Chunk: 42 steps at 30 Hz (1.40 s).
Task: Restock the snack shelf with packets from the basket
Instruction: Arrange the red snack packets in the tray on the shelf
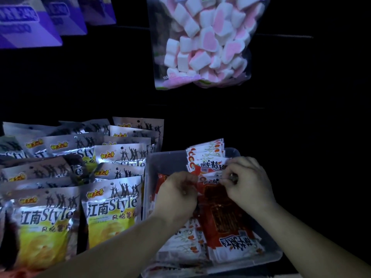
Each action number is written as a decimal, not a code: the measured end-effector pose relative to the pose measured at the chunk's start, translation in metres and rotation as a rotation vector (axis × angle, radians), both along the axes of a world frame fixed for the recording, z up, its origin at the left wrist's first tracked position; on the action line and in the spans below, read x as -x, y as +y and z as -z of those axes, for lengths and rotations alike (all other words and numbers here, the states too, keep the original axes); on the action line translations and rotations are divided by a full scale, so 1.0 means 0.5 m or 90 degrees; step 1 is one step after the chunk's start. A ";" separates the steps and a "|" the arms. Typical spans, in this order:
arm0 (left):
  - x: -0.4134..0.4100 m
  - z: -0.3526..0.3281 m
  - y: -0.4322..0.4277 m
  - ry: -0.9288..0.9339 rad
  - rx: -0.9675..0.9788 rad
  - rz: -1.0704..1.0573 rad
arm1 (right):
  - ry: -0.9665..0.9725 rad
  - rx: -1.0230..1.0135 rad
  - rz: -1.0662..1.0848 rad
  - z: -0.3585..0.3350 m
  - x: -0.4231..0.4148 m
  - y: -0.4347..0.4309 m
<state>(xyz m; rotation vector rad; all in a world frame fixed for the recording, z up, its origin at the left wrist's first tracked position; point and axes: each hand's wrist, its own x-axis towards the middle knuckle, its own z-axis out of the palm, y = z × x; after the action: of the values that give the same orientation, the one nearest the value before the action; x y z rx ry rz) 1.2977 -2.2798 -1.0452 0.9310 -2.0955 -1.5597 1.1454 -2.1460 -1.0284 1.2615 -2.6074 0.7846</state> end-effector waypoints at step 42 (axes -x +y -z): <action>-0.027 -0.120 0.072 -0.071 0.190 0.159 | -0.693 0.184 0.004 -0.121 -0.087 0.132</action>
<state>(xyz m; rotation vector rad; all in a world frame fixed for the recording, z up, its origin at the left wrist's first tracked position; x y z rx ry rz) 1.3115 -2.2441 -0.9854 0.6861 -2.5175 -1.2747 1.1891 -2.0801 -0.9679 0.8409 -2.9674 2.2425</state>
